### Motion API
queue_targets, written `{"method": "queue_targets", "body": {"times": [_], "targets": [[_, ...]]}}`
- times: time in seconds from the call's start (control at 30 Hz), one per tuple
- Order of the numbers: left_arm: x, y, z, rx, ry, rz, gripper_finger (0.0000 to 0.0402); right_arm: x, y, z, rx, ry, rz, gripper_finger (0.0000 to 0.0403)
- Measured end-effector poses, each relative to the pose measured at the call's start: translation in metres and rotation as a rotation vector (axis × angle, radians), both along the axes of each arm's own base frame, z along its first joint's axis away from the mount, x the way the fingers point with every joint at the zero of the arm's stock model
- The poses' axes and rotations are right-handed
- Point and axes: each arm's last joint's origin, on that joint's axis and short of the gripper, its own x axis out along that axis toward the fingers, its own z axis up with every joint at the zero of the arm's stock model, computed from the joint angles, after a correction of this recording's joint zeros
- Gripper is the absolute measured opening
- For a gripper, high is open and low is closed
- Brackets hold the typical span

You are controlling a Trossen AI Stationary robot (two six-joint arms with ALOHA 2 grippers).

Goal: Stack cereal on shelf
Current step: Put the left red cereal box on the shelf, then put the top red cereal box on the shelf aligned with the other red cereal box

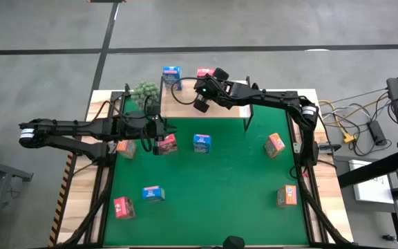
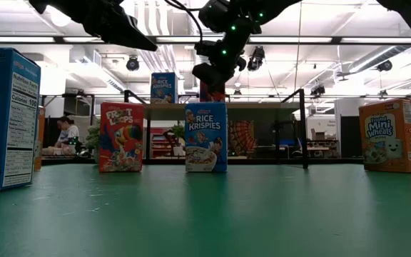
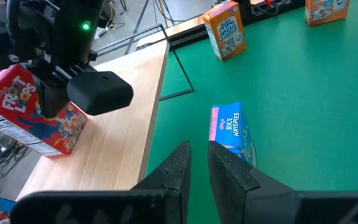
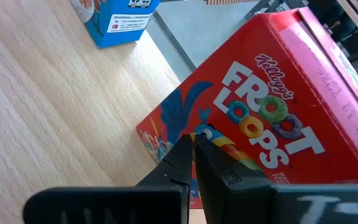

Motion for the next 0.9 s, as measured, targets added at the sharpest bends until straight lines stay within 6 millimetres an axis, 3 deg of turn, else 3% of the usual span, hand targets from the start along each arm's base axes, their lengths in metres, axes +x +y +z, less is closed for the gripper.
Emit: {"method": "queue_targets", "body": {"times": [0.6,0.9], "targets": [[0.000,0.000,0.000,0.000,0.000,0.000,0.0037,-0.001,0.002,0.000,-0.008,0.027,0.015,0.0009],[0.000,0.000,0.000,-0.010,-0.003,0.004,0.0037,-0.010,0.062,0.034,-0.008,-0.007,0.135,0.0009]]}}
